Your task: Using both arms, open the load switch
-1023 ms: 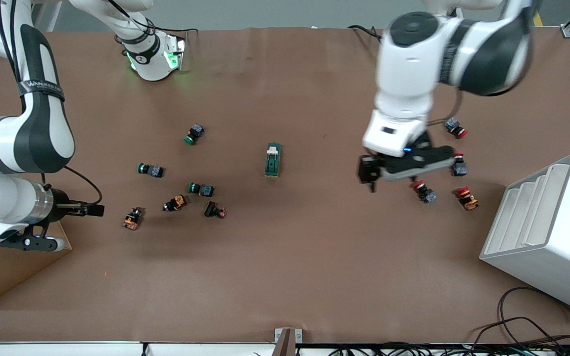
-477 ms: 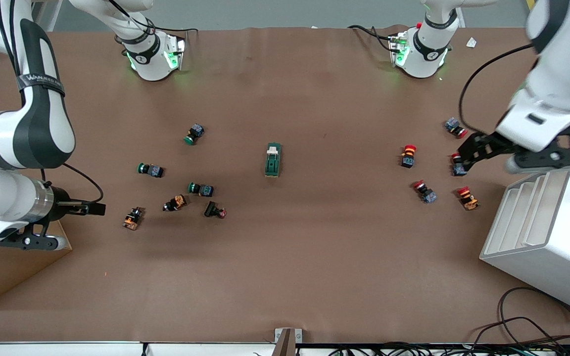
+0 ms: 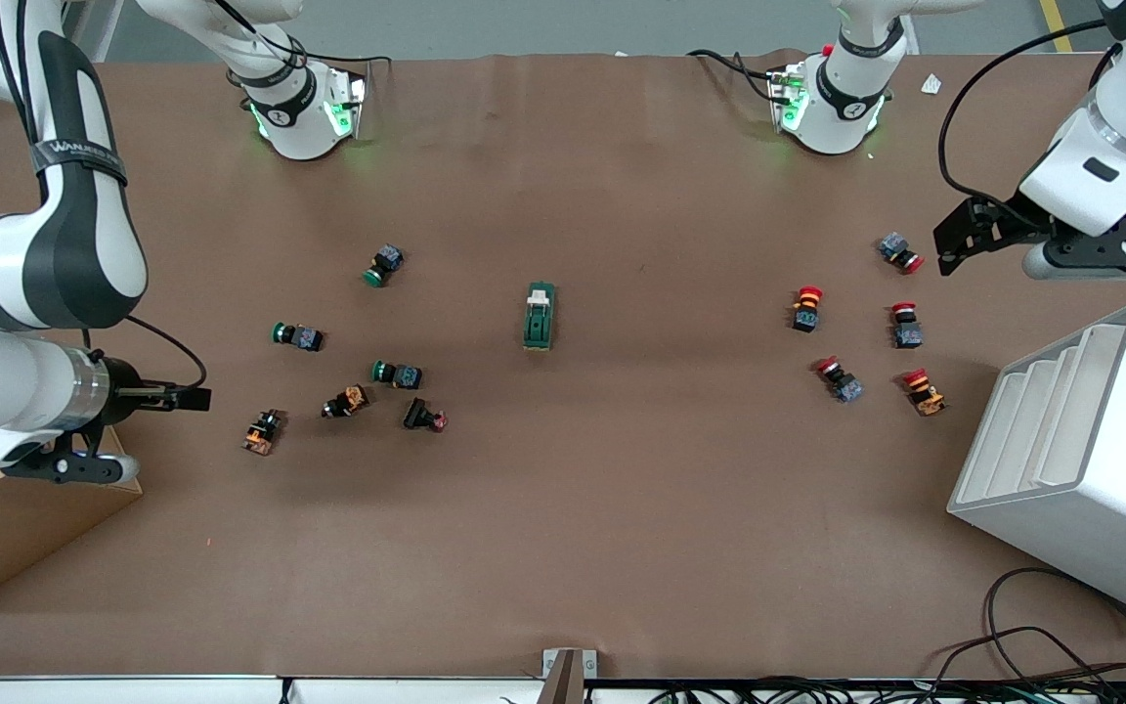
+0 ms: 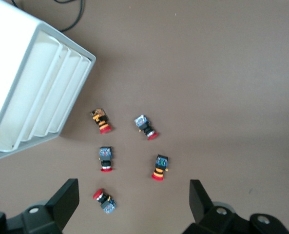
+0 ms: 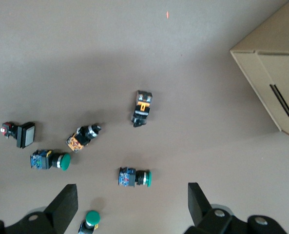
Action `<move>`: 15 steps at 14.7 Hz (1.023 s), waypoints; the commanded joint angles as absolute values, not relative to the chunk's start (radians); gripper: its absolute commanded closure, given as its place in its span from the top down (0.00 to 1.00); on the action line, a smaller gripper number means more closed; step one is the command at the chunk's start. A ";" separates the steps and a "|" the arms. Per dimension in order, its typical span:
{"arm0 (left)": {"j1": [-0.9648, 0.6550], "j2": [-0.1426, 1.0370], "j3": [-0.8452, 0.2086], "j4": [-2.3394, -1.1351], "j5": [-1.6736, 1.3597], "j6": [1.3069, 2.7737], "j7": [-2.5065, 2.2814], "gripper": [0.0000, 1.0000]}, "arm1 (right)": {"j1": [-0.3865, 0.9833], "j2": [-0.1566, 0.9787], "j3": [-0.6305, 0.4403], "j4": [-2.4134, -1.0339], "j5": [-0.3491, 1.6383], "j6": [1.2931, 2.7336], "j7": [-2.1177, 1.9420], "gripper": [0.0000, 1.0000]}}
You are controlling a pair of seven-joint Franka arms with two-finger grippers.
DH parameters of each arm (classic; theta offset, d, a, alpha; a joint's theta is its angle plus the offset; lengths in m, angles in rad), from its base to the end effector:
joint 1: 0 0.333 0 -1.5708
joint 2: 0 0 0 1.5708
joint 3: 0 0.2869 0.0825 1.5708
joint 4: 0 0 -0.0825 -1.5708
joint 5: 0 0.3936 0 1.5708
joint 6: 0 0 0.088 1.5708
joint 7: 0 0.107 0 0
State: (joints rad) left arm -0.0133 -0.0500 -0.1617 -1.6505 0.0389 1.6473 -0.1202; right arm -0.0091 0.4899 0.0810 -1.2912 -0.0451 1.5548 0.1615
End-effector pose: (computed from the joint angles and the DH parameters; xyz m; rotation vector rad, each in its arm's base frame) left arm 0.5488 -0.0951 0.5914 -3.0997 0.0882 -0.0815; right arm 0.6708 0.0336 0.4226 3.0871 -0.1397 -0.3453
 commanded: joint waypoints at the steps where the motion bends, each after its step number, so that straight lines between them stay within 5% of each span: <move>1: -0.025 -0.130 -0.138 -1.739 0.011 1.649 -0.091 1.00 | -0.041 0.408 0.083 -1.319 0.064 1.540 0.153 1.00; 7: -0.006 -0.109 -0.138 -1.697 0.009 1.641 -0.037 1.00 | -0.031 0.272 -0.047 -1.393 0.054 1.529 -0.020 1.00; 15: -0.003 -0.028 -0.138 -1.566 0.002 1.565 -0.034 1.00 | -0.005 0.147 -0.043 -1.428 0.003 1.457 0.023 1.00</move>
State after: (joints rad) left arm -0.0083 -0.0633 -0.1396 -1.6262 0.0273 1.6012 -0.0588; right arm -0.0168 0.1750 -0.0456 -1.3871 0.0083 1.4487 0.0012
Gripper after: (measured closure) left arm 0.000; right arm 0.000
